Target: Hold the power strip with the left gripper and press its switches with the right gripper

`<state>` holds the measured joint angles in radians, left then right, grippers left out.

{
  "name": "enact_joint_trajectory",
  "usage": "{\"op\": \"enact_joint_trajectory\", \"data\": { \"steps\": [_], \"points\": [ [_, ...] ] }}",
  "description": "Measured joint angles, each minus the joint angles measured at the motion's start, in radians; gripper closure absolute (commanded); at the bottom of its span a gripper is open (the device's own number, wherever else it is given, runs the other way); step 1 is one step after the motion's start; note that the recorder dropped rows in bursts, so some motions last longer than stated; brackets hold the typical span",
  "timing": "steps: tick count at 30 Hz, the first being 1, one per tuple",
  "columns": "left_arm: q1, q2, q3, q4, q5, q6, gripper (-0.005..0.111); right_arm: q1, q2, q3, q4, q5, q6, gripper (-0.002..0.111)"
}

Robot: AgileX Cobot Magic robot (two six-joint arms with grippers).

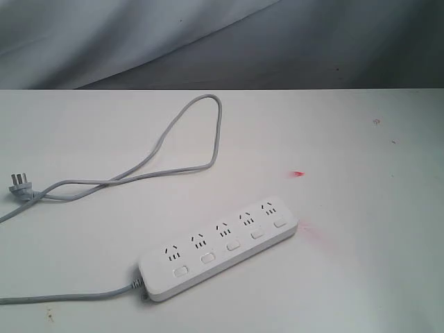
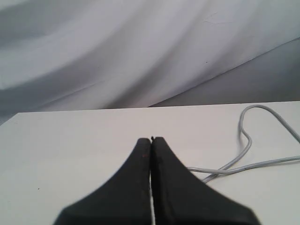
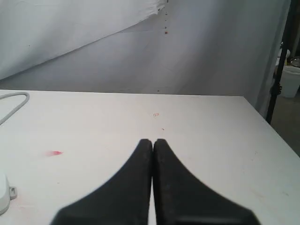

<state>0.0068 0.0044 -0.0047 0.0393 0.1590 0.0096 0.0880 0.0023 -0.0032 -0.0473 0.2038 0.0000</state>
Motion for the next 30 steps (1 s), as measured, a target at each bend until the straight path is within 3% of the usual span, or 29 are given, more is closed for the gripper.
{"op": "enact_joint_trajectory", "data": {
  "steps": [8,14,18,24,30],
  "points": [
    [0.000,0.000,0.000,0.000,0.000,0.000,0.107,0.000,0.000,0.000,-0.148,-0.104,-0.111,0.108],
    [0.000,0.000,0.000,0.000,0.000,0.000,0.107,0.000,0.000,0.000,-0.143,-0.152,-0.103,0.108],
    [0.000,0.000,0.000,-0.077,-0.042,0.000,0.107,0.000,0.000,0.000,0.014,-0.189,0.000,0.108],
    [0.000,0.000,0.000,-0.380,-0.071,0.000,0.107,0.000,0.000,0.000,0.374,-0.301,0.064,0.108],
    [-0.011,0.000,0.000,-0.567,-0.022,0.000,0.107,0.000,0.000,-0.054,0.471,-0.237,0.077,0.108]
  ]
}}
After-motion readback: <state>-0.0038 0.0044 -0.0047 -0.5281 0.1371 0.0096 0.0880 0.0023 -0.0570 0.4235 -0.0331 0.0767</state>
